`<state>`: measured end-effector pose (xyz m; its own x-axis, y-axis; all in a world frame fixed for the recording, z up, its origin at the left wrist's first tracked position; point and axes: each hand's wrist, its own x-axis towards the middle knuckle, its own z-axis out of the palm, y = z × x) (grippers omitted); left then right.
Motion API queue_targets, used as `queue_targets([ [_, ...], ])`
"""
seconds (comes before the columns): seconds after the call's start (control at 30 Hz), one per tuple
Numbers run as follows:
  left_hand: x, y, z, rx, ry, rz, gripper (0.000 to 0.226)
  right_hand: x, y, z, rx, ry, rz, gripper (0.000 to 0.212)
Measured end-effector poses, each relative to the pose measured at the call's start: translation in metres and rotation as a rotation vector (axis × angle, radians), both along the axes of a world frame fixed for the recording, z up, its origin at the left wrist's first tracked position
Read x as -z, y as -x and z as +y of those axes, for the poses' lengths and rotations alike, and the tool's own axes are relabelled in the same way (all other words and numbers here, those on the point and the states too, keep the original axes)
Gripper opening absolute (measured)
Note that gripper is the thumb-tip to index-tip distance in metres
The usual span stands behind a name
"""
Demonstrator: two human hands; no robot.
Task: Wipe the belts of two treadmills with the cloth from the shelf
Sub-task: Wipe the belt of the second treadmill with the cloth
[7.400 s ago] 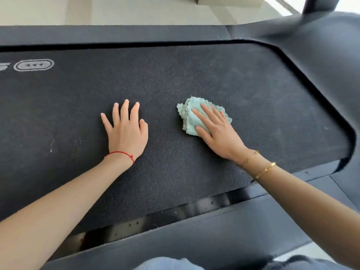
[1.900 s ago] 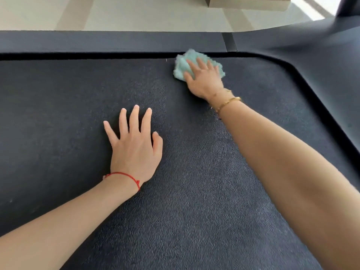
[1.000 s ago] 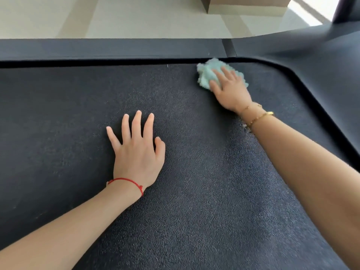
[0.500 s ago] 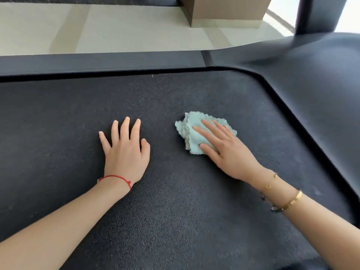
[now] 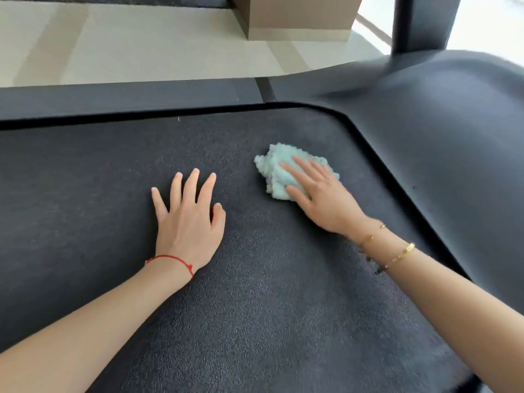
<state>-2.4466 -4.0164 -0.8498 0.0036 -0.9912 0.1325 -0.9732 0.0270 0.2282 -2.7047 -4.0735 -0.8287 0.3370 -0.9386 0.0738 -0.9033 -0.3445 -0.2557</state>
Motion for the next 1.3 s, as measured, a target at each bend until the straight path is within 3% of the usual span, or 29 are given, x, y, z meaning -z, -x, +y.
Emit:
queue_targets([
  [0.13,0.001,0.001,0.0,-0.003,0.006,-0.013,0.067,0.004,0.026,-0.074,0.323,-0.006,0.04,0.053],
  [0.27,0.002,0.003,-0.001,-0.006,0.013,-0.018,0.065,0.0,0.001,-0.132,0.479,-0.039,0.036,0.054],
  [0.33,0.002,0.003,-0.002,-0.009,0.012,-0.017,0.065,0.0,-0.027,-0.142,0.447,-0.057,0.035,0.055],
  [0.47,0.002,0.002,-0.002,-0.007,0.007,-0.016,0.065,0.001,-0.068,-0.113,0.162,-0.033,0.031,0.052],
  [0.6,0.001,0.001,-0.002,-0.005,0.003,-0.014,0.066,0.002,-0.04,-0.053,-0.068,-0.006,-0.027,0.049],
  [0.8,-0.001,0.001,-0.001,-0.003,0.001,-0.003,0.067,0.001,0.039,-0.047,0.291,-0.044,0.03,0.052],
  [1.03,-0.001,0.001,0.003,-0.004,0.015,0.042,0.055,0.005,0.003,0.087,-0.083,-0.025,0.012,0.054],
  [1.13,-0.001,-0.002,0.015,0.012,0.009,0.05,0.056,-0.003,0.012,0.108,-0.142,-0.046,0.017,0.053],
  [1.3,-0.003,-0.013,0.056,0.064,-0.007,0.014,0.058,0.004,0.048,0.05,0.225,0.017,-0.006,0.056],
])
